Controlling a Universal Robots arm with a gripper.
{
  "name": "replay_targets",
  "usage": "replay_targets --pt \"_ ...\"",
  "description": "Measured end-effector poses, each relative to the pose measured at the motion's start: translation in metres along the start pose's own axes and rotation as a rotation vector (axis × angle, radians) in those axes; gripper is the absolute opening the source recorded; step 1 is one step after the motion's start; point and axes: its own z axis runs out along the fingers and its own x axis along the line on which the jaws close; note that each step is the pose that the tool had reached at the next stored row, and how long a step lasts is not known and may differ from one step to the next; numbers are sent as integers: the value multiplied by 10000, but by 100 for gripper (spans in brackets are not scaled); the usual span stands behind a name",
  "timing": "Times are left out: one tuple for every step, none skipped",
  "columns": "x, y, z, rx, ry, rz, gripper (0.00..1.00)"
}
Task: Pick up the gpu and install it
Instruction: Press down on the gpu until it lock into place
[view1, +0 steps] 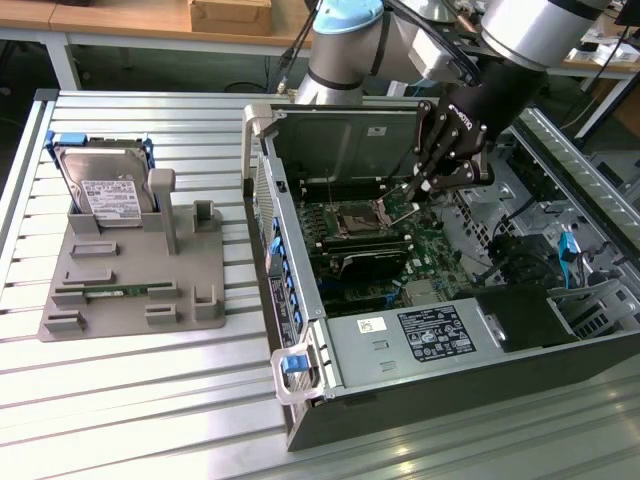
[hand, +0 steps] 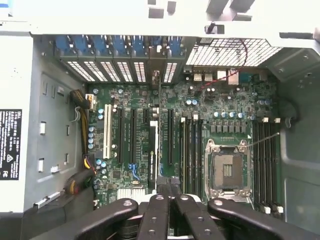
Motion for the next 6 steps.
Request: replay_targets --pt "0 0 -1 -1 -10 -2 11" --pt "0 0 -1 -1 -18 -3 11" --pt "0 0 -1 0 -27 -4 11" --pt "0 0 -1 0 -36 -6 11" --pt "0 0 -1 0 -46 -7 11" --pt "0 0 -1 0 -53 -8 11"
